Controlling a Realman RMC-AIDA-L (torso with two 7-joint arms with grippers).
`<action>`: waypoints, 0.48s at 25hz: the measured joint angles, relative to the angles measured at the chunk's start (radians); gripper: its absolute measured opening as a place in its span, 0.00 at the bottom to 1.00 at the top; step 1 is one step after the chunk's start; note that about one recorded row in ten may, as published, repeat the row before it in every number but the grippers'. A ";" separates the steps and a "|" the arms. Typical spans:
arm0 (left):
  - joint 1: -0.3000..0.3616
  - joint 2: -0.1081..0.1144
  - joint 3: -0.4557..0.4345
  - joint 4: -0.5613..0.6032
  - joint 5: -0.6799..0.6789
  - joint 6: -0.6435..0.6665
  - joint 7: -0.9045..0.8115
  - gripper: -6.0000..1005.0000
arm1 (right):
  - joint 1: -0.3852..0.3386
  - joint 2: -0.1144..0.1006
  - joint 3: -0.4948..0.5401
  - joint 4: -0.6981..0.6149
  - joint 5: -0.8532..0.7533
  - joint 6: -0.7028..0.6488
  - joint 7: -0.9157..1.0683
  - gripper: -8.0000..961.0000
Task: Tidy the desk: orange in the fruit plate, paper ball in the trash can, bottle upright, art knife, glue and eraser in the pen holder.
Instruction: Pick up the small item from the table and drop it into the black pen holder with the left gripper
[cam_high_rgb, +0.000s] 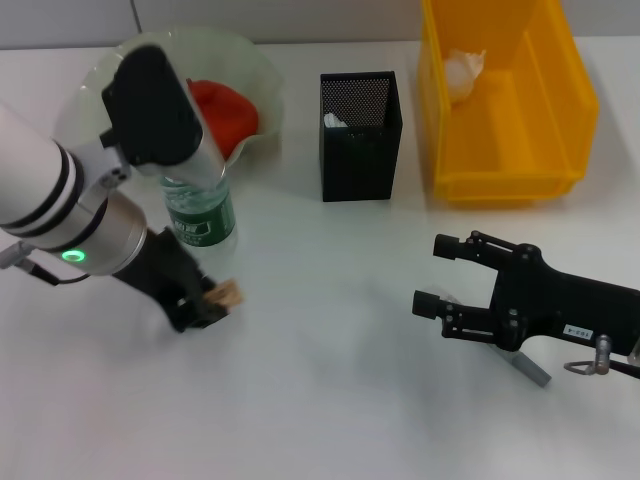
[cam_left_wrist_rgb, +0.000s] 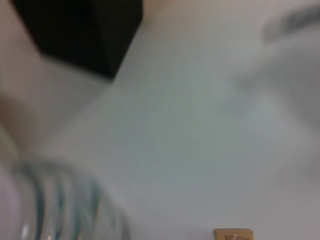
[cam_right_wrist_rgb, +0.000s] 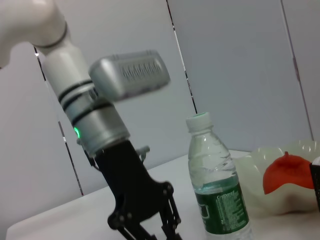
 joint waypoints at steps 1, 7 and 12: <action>0.000 0.000 0.000 0.000 0.000 0.000 0.000 0.28 | 0.000 0.000 0.000 0.000 0.000 0.000 0.000 0.87; 0.030 0.001 -0.050 0.096 -0.189 -0.008 0.077 0.28 | 0.007 0.001 -0.006 0.025 0.000 0.029 0.000 0.87; 0.025 -0.001 -0.076 0.074 -0.331 -0.101 0.144 0.28 | 0.018 0.002 -0.004 0.047 0.000 0.043 -0.001 0.87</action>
